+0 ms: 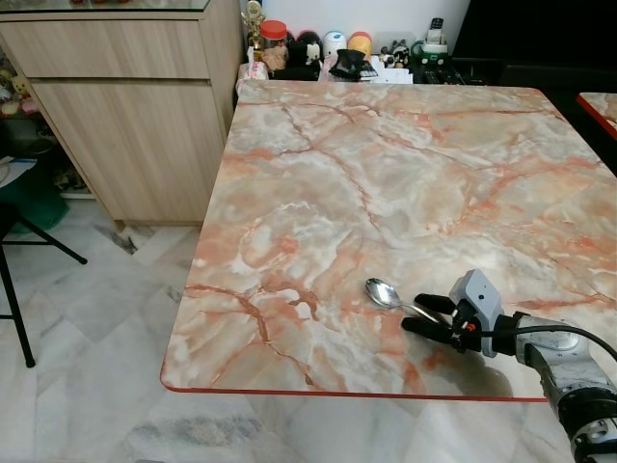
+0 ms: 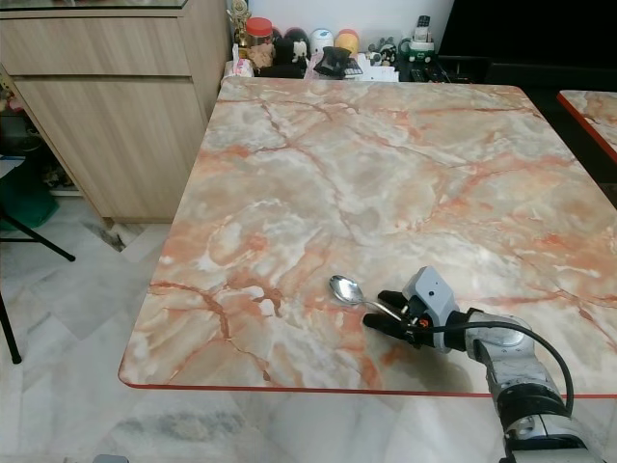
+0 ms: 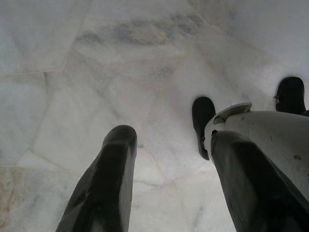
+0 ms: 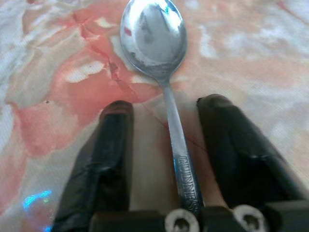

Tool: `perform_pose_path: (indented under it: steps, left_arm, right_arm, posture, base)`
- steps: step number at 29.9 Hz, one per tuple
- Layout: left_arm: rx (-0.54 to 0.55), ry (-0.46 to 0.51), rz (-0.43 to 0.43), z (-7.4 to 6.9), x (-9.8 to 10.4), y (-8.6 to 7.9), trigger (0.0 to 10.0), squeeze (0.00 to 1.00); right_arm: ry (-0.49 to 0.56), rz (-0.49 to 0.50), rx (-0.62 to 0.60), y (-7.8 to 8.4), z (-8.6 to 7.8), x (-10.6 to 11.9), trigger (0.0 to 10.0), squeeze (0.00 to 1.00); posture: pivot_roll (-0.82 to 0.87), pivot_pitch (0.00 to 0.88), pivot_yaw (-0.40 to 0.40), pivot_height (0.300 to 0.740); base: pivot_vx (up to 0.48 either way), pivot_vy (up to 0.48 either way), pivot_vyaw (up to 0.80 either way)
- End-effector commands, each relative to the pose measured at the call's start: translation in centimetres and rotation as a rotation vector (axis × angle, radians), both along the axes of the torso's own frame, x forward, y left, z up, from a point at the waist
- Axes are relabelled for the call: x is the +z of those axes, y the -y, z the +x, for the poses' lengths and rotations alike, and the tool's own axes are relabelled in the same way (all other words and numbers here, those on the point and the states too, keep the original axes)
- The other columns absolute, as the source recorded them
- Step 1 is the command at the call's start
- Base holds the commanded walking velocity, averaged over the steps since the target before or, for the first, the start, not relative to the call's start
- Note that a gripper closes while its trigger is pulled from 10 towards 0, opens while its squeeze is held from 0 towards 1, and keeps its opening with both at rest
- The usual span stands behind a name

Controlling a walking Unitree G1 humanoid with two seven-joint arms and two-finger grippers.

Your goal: Setting the table

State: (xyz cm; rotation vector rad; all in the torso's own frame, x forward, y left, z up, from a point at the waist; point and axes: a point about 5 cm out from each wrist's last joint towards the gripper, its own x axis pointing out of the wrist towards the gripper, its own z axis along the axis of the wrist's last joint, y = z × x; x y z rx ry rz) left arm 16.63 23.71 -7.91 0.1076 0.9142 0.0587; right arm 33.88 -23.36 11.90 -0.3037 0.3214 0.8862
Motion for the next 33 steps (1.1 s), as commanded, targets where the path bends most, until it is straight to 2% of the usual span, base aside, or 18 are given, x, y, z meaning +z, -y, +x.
perform_pose_path:
  steps: [1,29,33]
  left_arm:
    - [0.014,-0.042,-0.008,-1.11,-0.49,-0.13,10.0,0.00]
    - [0.012,-0.043,-0.011,-1.05,-0.51,0.01,10.0,0.00]
    - [0.012,-0.044,-0.009,-1.09,-0.53,0.01,10.0,0.00]
  right_arm:
    - [-0.096,-0.048,0.014,0.05,-0.99,-2.02,0.0,0.00]
    - [-0.120,-0.077,0.024,-0.40,-1.32,-2.93,0.0,0.00]
    - [-0.087,-0.053,-0.014,-0.65,-1.05,-2.85,0.0,0.00]
  posture:
    - [0.06,0.184,-0.008,0.740]
    - [0.06,0.185,-0.009,0.740]
    - [0.06,0.185,-0.009,0.740]
  base:
    - [0.000,0.000,0.00]
    - [0.000,0.000,0.00]
    - [0.000,0.000,0.00]
